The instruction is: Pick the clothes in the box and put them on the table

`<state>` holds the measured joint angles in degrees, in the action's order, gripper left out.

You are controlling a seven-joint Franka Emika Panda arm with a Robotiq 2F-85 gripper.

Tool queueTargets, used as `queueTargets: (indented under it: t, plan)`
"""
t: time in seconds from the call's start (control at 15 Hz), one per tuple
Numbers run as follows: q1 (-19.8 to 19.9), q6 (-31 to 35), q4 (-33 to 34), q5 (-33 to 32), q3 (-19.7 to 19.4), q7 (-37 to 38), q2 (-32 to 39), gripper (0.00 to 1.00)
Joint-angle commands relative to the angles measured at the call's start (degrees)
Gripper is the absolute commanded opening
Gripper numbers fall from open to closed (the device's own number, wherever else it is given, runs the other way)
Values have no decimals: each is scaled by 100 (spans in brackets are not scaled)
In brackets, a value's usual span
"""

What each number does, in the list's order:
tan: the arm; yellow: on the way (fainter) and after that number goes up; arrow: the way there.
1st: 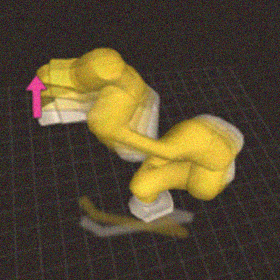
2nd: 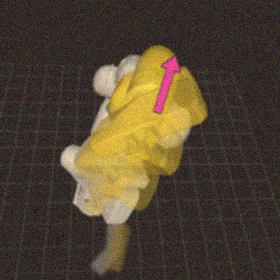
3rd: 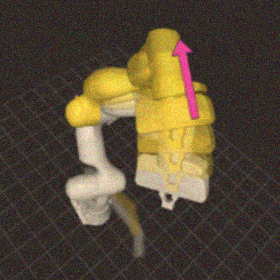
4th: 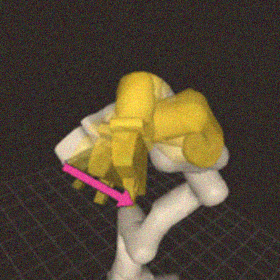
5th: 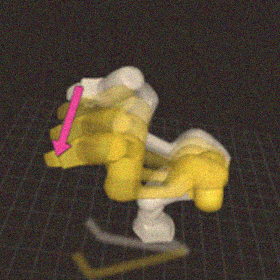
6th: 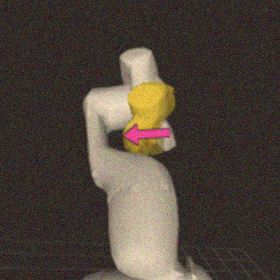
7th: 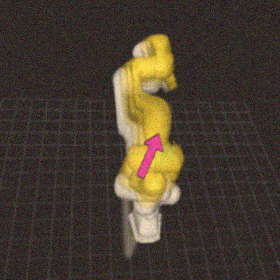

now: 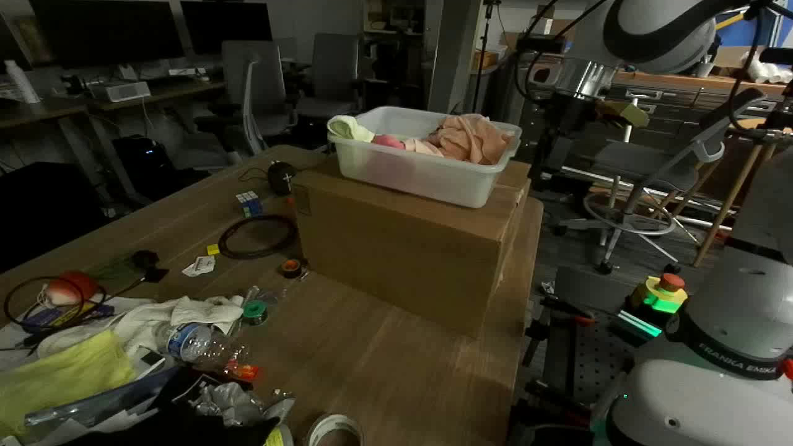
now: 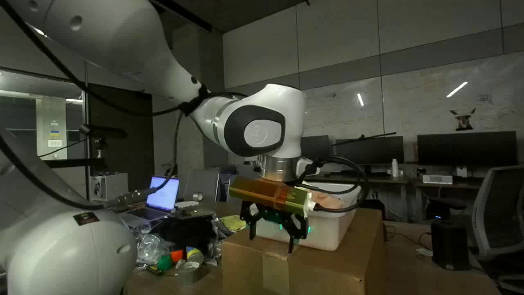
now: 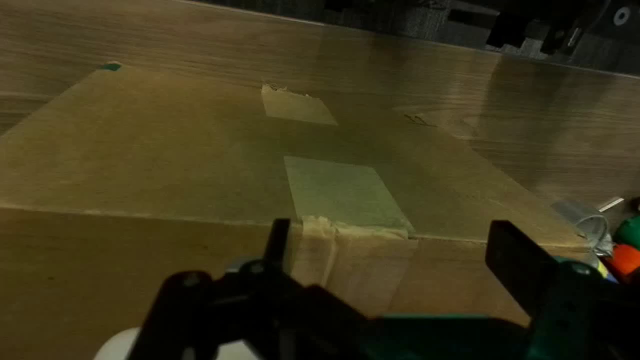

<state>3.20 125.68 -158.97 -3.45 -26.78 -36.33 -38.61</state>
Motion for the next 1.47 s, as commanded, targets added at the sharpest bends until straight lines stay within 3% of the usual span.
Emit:
queueTargets:
  t: [0.0,0.67,0.93,1.4]
  plan:
    - [152,-7,8,134,160,-100,45,100]
    - [152,-7,10,133,160,-100,45,100]
    - [530,80,24,-141,383,120,-150,100]
    - [1157,-217,149,-470,573,60,-1190,100]
